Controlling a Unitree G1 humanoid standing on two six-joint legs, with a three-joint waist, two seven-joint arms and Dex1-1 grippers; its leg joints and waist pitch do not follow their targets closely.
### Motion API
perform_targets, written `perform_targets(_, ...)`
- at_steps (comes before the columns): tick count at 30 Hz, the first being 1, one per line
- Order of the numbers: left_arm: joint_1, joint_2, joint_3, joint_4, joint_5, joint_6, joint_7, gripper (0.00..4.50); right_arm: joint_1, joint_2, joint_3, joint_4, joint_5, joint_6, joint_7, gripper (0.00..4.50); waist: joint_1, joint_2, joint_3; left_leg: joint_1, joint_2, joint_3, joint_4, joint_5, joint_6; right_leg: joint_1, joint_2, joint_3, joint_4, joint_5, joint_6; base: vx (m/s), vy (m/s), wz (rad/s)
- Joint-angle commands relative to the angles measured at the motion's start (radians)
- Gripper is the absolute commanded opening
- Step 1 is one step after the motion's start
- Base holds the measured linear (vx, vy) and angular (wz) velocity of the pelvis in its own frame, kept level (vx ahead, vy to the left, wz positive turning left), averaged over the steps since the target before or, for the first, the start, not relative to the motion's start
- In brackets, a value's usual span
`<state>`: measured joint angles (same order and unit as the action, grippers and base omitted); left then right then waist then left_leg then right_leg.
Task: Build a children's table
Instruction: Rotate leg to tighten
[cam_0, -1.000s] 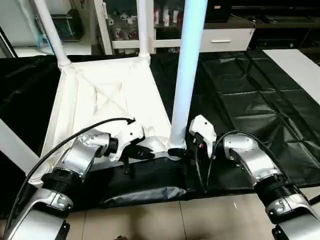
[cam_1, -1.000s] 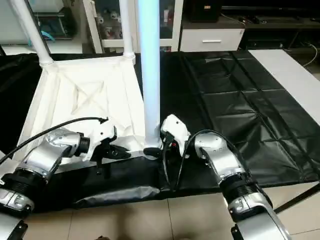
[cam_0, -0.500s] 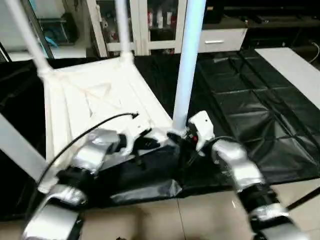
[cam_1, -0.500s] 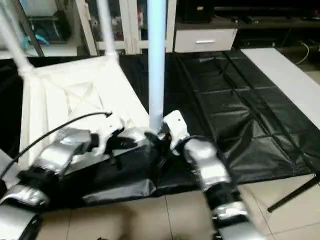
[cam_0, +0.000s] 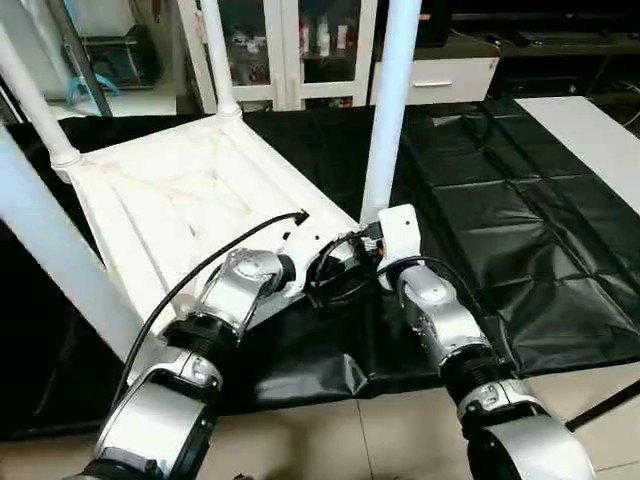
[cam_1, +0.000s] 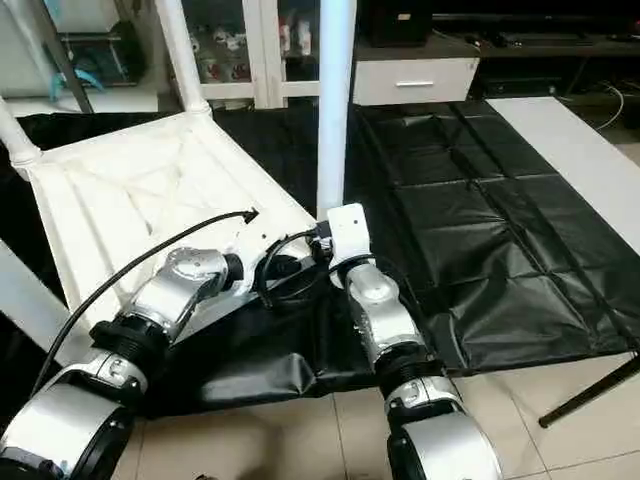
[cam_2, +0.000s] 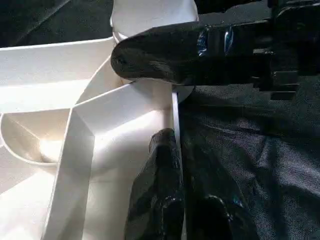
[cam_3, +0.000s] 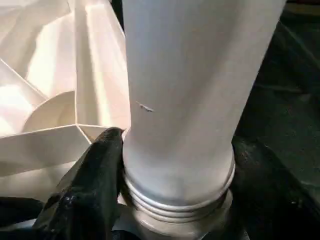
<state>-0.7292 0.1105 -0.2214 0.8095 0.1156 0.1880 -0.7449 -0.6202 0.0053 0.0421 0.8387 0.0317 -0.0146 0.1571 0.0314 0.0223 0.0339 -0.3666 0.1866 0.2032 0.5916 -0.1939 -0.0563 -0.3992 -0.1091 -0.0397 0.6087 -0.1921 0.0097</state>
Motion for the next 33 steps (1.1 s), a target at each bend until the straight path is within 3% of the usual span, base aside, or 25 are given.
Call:
perform_targets(1,0.048,-0.009,-0.033,0.028,-0.005,-0.025,-0.052,0.0,0.029,0.022,0.053,-0.137,0.022,-0.046,0.096,3.44,0.005,-0.019,-0.051,0.007,0.033,-0.018,-0.077,-0.219,0.063,0.037,-0.031,0.027,-0.079,-0.181,-0.207,0.0,0.0,0.0)
perform_targets(4,0.074,0.037,-0.04,-0.017,-0.007,-0.028,-0.103,0.0,0.072,-0.019,0.07,-0.252,0.037,0.0,0.142,3.69,0.005,-0.017,-0.055,0.003,0.033,-0.017,-0.073,-0.168,0.086,0.04,-0.03,0.026,-0.07,-0.099,-0.218,0.0,0.0,0.0)
perform_targets(6,0.089,0.058,-0.043,-0.04,-0.012,-0.03,-0.135,0.0,0.092,-0.041,0.072,-0.299,0.048,0.028,0.169,3.88,0.003,-0.014,-0.051,0.002,0.034,-0.017,-0.075,-0.173,0.093,0.04,-0.03,0.026,-0.072,-0.111,-0.219,0.0,0.0,0.0)
perform_targets(8,0.109,0.091,-0.052,-0.07,-0.018,-0.052,-0.189,0.0,0.114,-0.082,0.076,-0.35,0.052,0.069,0.221,3.98,0.005,-0.015,-0.049,0.006,0.038,-0.017,-0.078,-0.207,0.084,0.036,-0.031,0.028,-0.078,-0.166,-0.21,0.0,0.0,0.0)
perform_targets(9,0.132,0.128,-0.062,-0.106,-0.03,-0.071,-0.258,0.0,0.135,-0.136,0.091,-0.388,0.046,0.111,0.296,4.11,0.005,-0.002,-0.046,0.008,0.037,-0.019,-0.082,-0.239,0.066,0.036,-0.027,0.027,-0.083,-0.201,-0.206,0.0,0.0,0.0)
perform_targets(11,0.171,0.172,-0.069,-0.171,-0.075,-0.073,-0.383,0.0,0.162,-0.218,0.126,-0.428,0.046,0.16,0.423,4.32,0.006,-0.006,-0.047,0.012,0.04,-0.019,-0.084,-0.261,0.045,0.034,-0.026,0.029,-0.082,-0.209,-0.207,0.0,0.0,0.0)
perform_targets(12,0.185,0.187,-0.071,-0.198,-0.093,-0.061,-0.427,0.0,0.176,-0.249,0.141,-0.45,0.055,0.181,0.483,4.32,0.01,0.008,-0.047,0.015,0.041,-0.02,-0.085,-0.271,0.036,0.032,-0.026,0.03,-0.08,-0.204,-0.211,0.0,0.0,0.0)
perform_targets(14,0.199,0.206,-0.076,-0.227,-0.106,-0.052,-0.47,0.0,0.2,-0.298,0.169,-0.49,0.072,0.201,0.585,4.32,0.006,0.006,-0.048,0.013,0.041,-0.019,-0.087,-0.289,0.026,0.034,-0.023,0.029,-0.077,-0.167,-0.221,0.0,0.0,0.0)
perform_targets(16,0.211,0.223,-0.082,-0.257,-0.125,-0.031,-0.519,0.0,0.224,-0.354,0.193,-0.523,0.094,0.215,0.687,4.32,0.009,-0.004,-0.049,0.014,0.042,-0.015,-0.083,-0.271,0.037,0.036,-0.025,0.03,-0.075,-0.129,-0.238,0.0,0.0,0.0)
perform_targets(17,0.219,0.232,-0.084,-0.284,-0.147,-0.001,-0.555,0.0,0.234,-0.386,0.205,-0.534,0.108,0.224,0.742,4.32,0.012,-0.002,-0.048,0.012,0.044,-0.016,-0.084,-0.261,0.039,0.037,-0.026,0.03,-0.074,-0.125,-0.239,0.0,0.0,0.0)
perform_targets(19,0.226,0.237,-0.084,-0.302,-0.158,0.004,-0.57,0.0,0.238,-0.403,0.212,-0.548,0.116,0.24,0.77,4.32,0.01,-0.015,-0.05,0.007,0.042,-0.014,-0.078,-0.21,0.061,0.041,-0.027,0.03,-0.069,-0.089,-0.251,0.0,0.0,0.0)
perform_targets(21,0.231,0.241,-0.085,-0.312,-0.164,0.0,-0.58,0.0,0.237,-0.413,0.218,-0.545,0.121,0.243,0.804,4.32,0.013,-0.009,-0.05,0.008,0.042,-0.014,-0.076,-0.192,0.072,0.039,-0.031,0.029,-0.069,-0.096,-0.256,0.0,0.0,0.0)
perform_targets(28,0.226,0.247,-0.081,-0.315,-0.157,0.006,-0.577,0.0,0.208,-0.397,0.19,-0.501,0.137,0.234,0.81,4.32,0.015,-0.008,-0.049,0.01,0.042,-0.014,-0.077,-0.197,0.058,0.037,-0.029,0.029,-0.071,-0.127,-0.251,0.0,0.0,0.0)
perform_targets(33,0.229,0.253,-0.081,-0.321,-0.158,0.014,-0.576,0.0,0.207,-0.391,0.182,-0.491,0.153,0.236,0.827,3.88,0.017,-0.008,-0.051,0.01,0.042,-0.014,-0.075,-0.182,0.064,0.039,-0.029,0.028,-0.068,-0.099,-0.257,0.0,0.0,0.0)
